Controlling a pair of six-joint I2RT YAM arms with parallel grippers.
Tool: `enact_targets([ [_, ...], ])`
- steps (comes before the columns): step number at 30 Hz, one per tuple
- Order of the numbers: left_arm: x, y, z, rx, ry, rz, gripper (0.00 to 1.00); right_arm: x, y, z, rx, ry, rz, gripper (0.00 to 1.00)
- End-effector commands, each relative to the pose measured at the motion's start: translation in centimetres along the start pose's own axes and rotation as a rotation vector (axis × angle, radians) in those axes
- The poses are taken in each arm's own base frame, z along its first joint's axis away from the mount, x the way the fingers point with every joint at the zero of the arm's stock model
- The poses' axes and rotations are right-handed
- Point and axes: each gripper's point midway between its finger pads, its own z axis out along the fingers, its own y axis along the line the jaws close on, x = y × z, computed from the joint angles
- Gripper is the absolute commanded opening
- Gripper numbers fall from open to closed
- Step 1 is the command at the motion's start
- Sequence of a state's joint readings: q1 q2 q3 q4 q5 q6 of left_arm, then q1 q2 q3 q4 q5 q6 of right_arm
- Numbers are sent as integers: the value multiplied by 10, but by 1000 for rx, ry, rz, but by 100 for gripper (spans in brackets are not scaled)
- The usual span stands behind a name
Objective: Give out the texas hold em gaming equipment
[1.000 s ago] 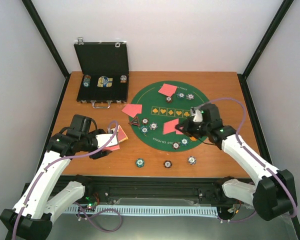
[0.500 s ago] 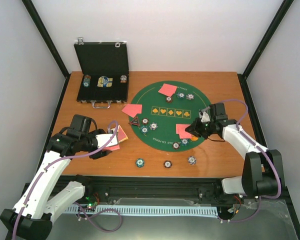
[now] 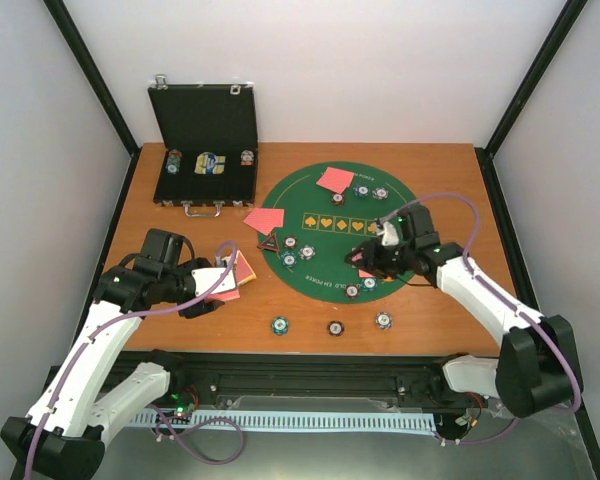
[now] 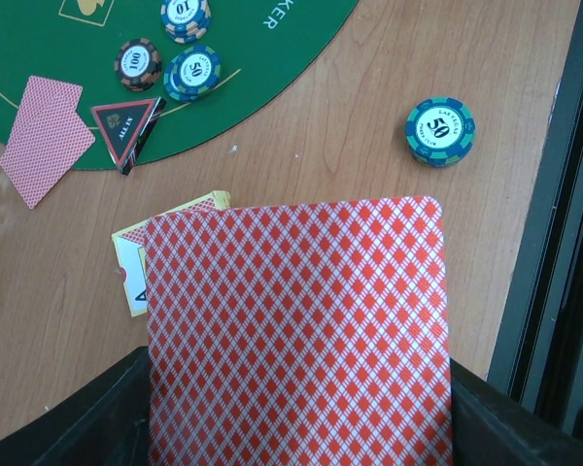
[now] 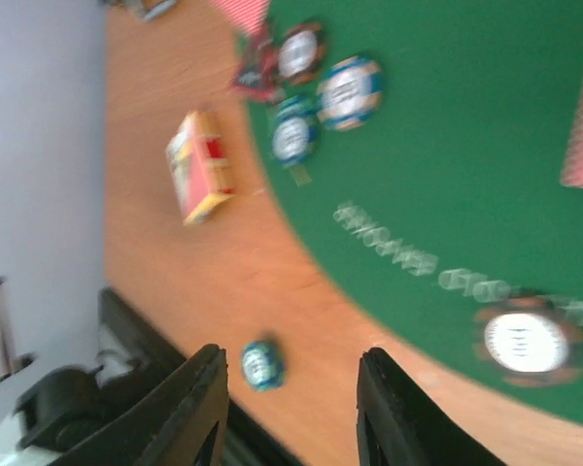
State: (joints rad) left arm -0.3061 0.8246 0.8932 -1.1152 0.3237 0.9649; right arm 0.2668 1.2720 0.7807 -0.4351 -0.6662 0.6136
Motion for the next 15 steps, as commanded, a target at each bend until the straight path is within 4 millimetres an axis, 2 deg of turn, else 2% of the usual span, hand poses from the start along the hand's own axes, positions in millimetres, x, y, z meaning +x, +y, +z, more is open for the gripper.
enact_targets([
  [1,-17,8,-11,-33,-58,39,38,21,78,4,-144,11,-129,45],
  [4,-18,8,-12,-35,-61,39,38,39,119,10,-226,24,-179,67],
  [7,-19,9,-12,-37,-66,38,38,62,150,19,-284,60,-221,81],
  [10,-20,9,-13,-35,-67,38,39,83,173,31,-329,110,-259,87],
  [15,-20,7,-13,-29,-69,38,39,114,197,59,-393,198,-284,89],
])
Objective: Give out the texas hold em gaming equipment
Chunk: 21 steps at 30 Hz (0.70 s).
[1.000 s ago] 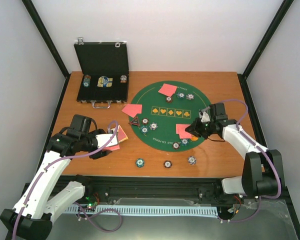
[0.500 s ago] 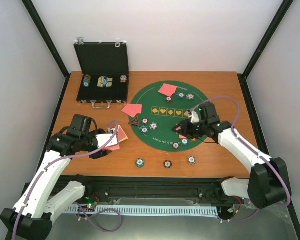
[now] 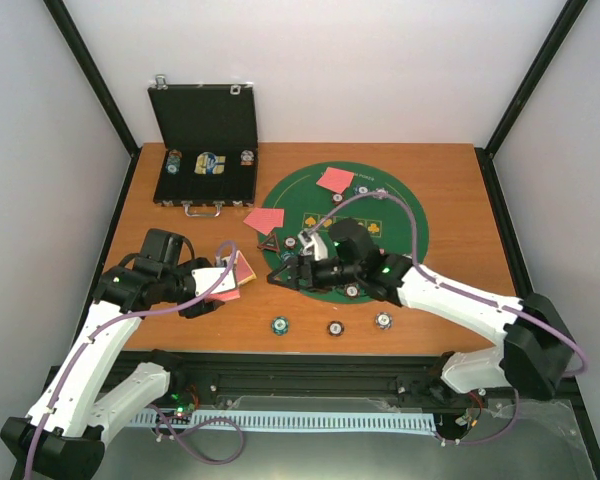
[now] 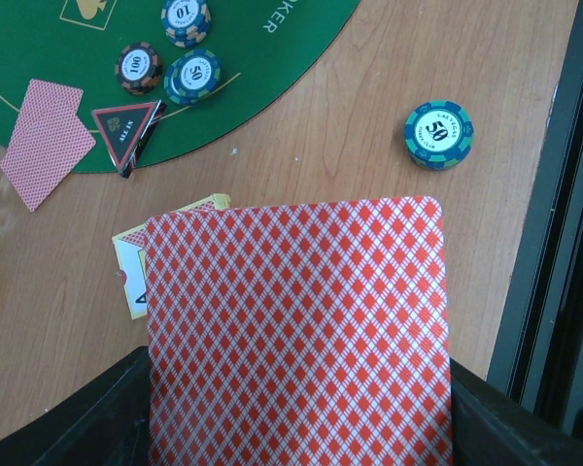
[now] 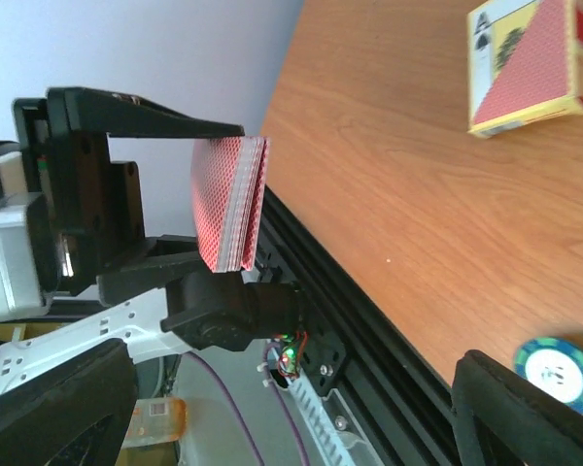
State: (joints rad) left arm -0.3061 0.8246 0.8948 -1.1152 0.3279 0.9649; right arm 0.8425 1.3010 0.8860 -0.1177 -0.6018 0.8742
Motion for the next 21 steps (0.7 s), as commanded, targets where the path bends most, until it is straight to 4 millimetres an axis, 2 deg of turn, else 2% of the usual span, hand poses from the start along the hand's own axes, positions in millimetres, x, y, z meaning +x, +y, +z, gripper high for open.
enact_targets([
  [1,-19,7,-14,-31,-65,38,39,1,23,32,-77,15,-11,89],
  [4,-19,7,-15,-37,-64,41,39,9,32,55,-101,61,-26,89],
  [11,-17,6,-17,-45,-59,49,39,9,46,86,-164,106,-27,88],
  [21,-16,6,-16,-44,-53,51,39,16,40,120,-196,168,22,85],
])
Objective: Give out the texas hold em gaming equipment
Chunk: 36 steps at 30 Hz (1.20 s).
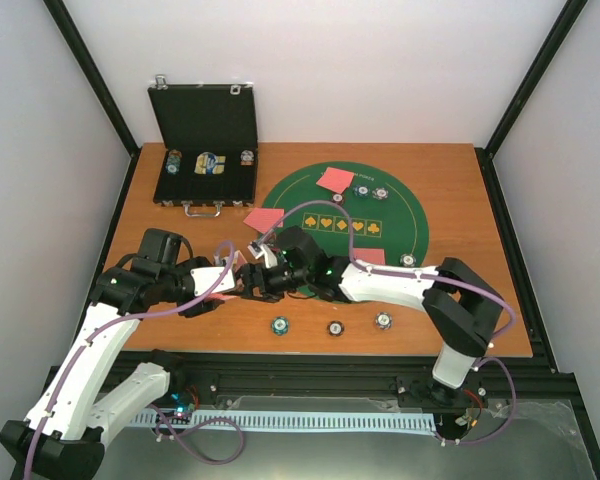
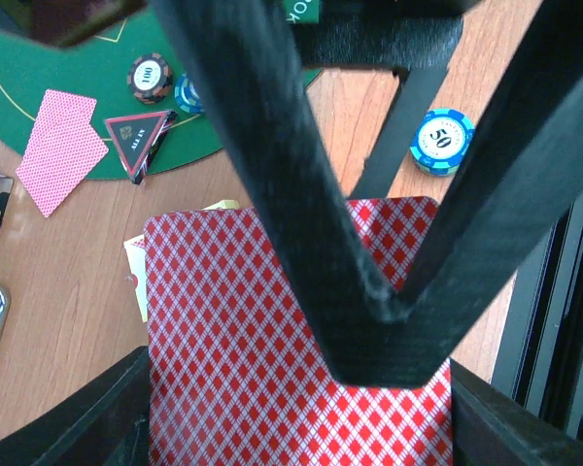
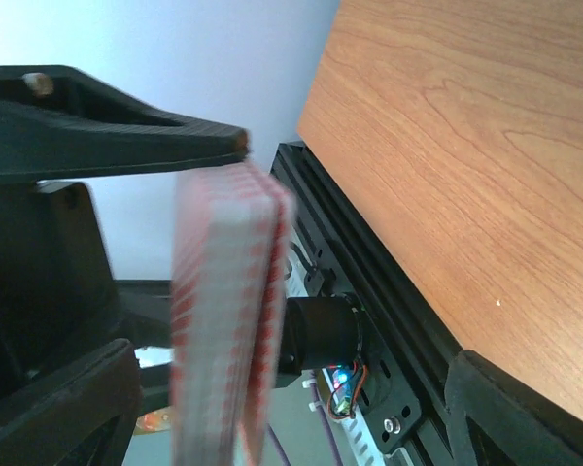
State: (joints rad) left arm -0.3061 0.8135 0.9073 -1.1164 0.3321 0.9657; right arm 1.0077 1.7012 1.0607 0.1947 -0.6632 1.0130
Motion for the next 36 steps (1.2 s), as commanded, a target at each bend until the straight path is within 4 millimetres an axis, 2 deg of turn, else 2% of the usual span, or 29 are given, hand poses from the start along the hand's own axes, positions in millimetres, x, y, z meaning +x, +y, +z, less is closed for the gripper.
enact_targets([
  [1,-12,4,-11,-27,-40,44,39,0,11,17,-59,24,1,84],
  [5,-11,2,-7,-16,-43,44,39,-1,13,30,-78,45,3,82],
  [13,-14,2,-10,-26,-58,38,38,-2,3,41,-80,60,37,74],
  [17,-12,1,-11,-27,-50,43,38,-1,-1,35,-69,49,38,68],
  [21,-9,-2,-10,-23,-46,40,38,0,-16,26,-44,36,68,62],
  [27,-12,0,-14,-34,-54,44,38,3,-27,13,-2,22,80,56],
  [33,-12,-2,-15,-28,-54,43,38,6,-27,6,8,18,74,56],
  [36,-8,-2,-11,-28,-45,47,38,7,-24,2,14,13,67,50],
])
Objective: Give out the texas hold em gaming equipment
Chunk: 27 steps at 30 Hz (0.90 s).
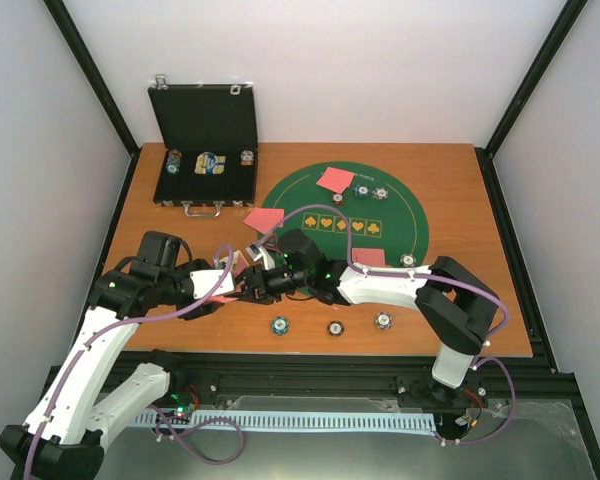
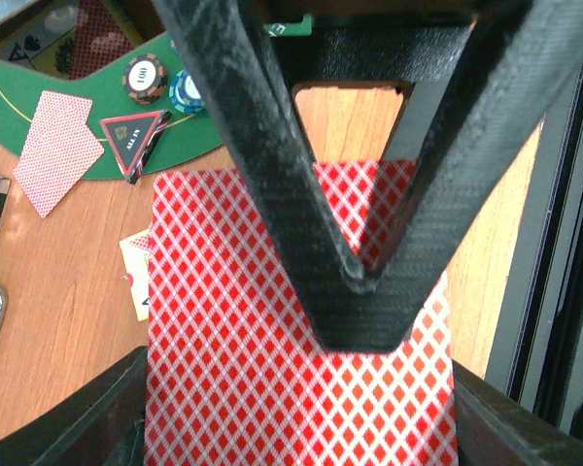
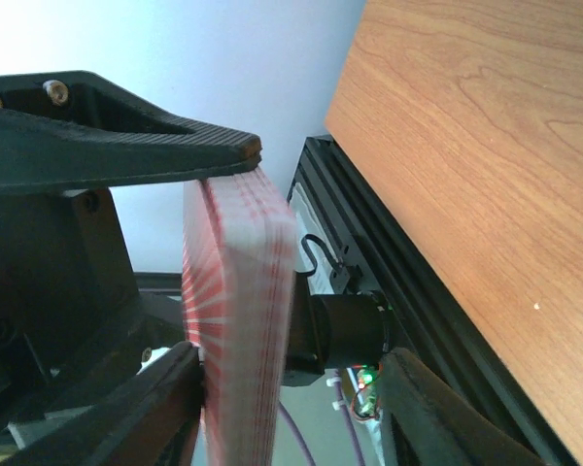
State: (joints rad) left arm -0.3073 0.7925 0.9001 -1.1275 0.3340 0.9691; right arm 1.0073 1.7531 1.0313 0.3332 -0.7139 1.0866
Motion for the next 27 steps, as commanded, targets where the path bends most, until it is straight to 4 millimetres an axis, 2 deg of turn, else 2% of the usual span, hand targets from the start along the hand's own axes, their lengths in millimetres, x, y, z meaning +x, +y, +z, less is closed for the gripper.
enact_targets([
  [1,-9,1,-8,-27,-39,42,38,3,-20,-11,80,-13,31,48],
  [7,-9,2,-7,-25,-38,48,38,3,-15,-19,86,-25,25,39],
  [19,-7,2,-7,-32,-32,55,38,1,-11,-31,103,-42,17,35],
  [24,-6,2,-6,-31,-29,54,38,-2,1,-38,82,-71,6,24],
  [27,-6,2,-6,-31,-29,54,38,-4,11,-41,56,-86,4,20],
])
